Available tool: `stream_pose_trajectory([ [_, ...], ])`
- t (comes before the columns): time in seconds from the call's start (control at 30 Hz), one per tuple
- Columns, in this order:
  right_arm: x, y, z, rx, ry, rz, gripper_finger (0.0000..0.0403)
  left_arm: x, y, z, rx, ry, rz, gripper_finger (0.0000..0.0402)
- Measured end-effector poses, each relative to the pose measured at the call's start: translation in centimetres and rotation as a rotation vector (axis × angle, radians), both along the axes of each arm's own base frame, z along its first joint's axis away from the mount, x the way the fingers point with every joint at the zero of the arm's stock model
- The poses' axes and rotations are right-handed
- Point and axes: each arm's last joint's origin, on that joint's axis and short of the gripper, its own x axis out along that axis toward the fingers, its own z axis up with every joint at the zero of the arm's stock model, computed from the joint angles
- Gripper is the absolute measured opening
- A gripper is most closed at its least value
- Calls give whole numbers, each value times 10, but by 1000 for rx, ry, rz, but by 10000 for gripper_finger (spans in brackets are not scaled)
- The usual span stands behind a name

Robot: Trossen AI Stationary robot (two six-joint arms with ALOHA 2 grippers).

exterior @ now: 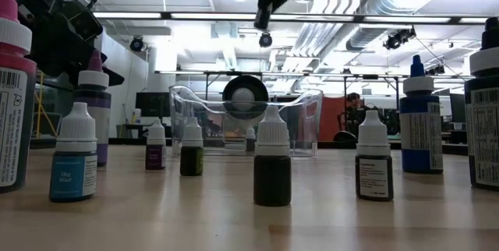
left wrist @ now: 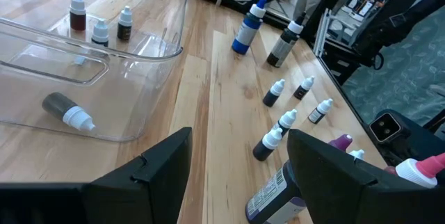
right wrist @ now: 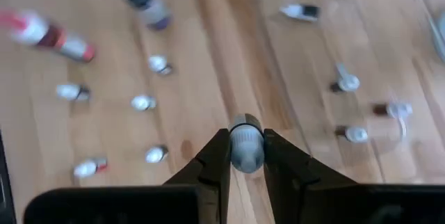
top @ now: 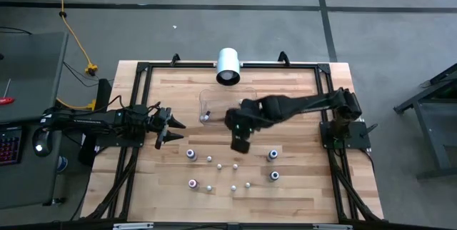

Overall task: Pick & Place food coloring
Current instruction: Put the small green food coloring bottle into the transparent bin

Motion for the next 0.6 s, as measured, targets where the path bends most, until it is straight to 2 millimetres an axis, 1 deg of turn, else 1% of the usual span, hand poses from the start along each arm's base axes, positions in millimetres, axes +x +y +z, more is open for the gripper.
stream_pose_trajectory([
  [0.1,2,-20,-3,43,16,-117,55,0,0,0,0,0,0,234],
  [0.2,3,-40,-7,43,35,-223,56,0,0,0,0,0,0,234],
  [0.37,8,-70,-18,28,57,-337,56,0,0,0,0,0,0,234],
  [0.47,13,-84,-30,29,92,-378,56,0,0,0,0,0,0,234],
  [0.6,21,-98,-50,39,144,-423,59,0,0,0,0,0,0,234],
])
